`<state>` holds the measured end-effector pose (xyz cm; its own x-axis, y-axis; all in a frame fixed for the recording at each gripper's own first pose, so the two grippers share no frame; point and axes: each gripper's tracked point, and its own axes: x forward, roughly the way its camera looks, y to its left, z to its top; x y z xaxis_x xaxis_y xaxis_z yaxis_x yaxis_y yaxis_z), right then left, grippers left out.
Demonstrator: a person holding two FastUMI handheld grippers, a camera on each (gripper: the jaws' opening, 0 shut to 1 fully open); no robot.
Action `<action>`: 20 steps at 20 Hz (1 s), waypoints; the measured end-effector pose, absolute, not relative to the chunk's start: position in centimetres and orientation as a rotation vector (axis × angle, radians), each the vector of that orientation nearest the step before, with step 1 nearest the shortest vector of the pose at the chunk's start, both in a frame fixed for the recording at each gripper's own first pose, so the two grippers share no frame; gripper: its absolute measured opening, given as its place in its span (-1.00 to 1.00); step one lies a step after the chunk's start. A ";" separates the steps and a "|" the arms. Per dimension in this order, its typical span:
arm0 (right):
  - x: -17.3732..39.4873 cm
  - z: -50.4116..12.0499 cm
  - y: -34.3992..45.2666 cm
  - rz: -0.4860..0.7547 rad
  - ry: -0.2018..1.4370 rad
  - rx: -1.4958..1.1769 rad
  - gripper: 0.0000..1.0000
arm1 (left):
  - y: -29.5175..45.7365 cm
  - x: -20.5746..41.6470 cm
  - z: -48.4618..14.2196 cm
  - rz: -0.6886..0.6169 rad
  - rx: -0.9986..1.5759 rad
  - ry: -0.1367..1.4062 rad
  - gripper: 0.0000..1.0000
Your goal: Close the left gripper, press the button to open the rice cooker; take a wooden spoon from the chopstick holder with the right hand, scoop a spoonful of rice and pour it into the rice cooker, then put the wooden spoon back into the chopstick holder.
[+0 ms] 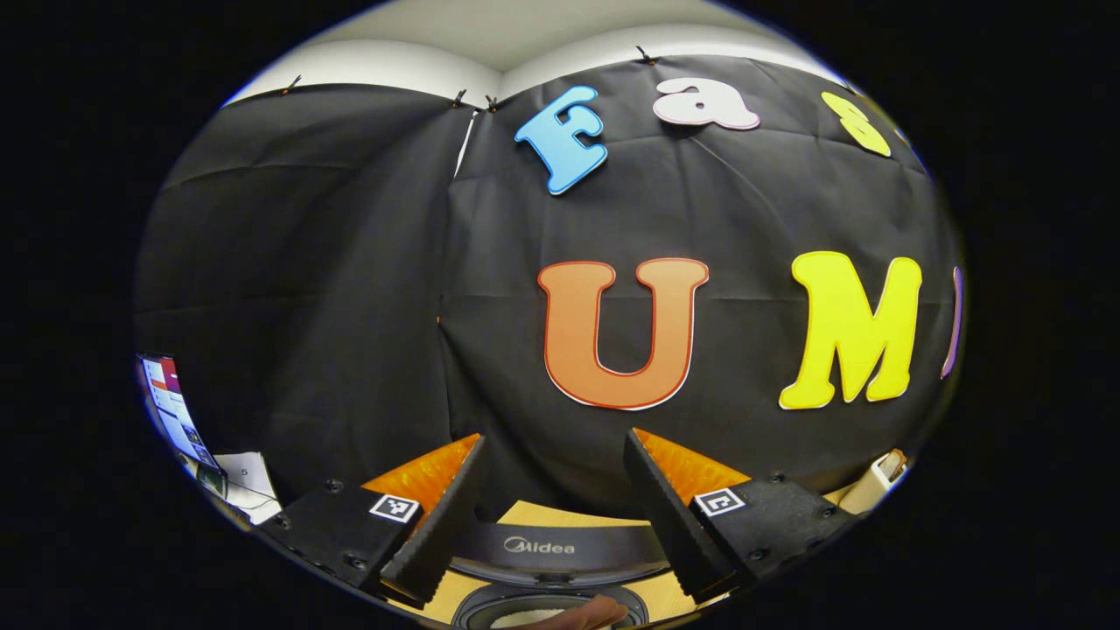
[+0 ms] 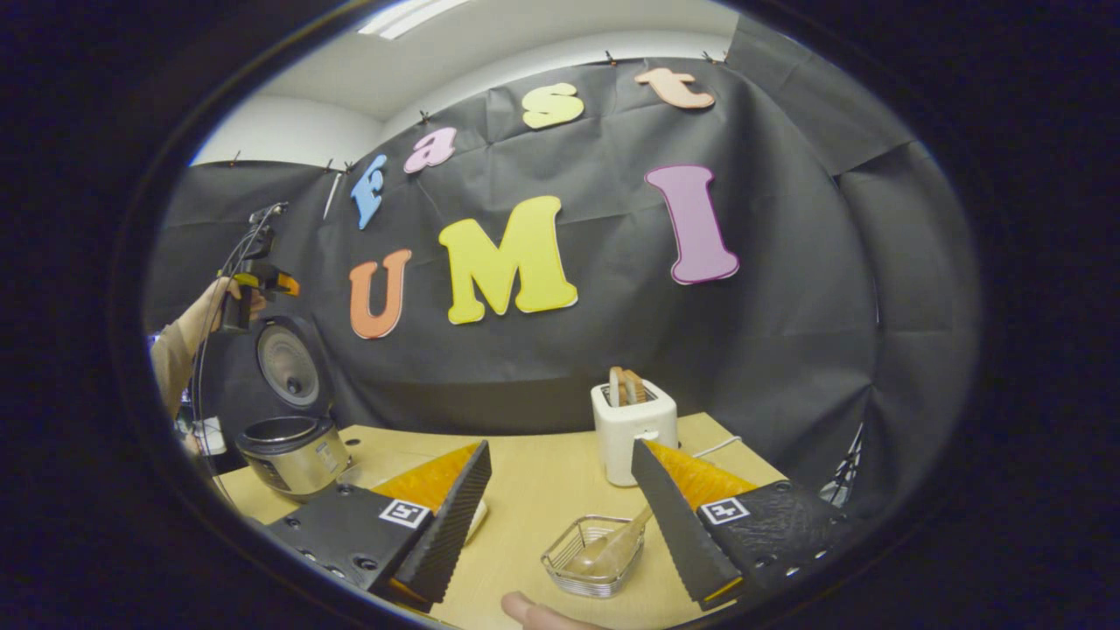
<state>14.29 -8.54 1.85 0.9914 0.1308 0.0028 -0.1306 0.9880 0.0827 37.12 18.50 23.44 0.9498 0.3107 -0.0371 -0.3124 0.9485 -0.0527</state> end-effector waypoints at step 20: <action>14.3 -0.2 -8.6 0.145 0.061 0.154 0.92 | 20.7 41.7 16.0 0.271 -0.241 0.384 0.93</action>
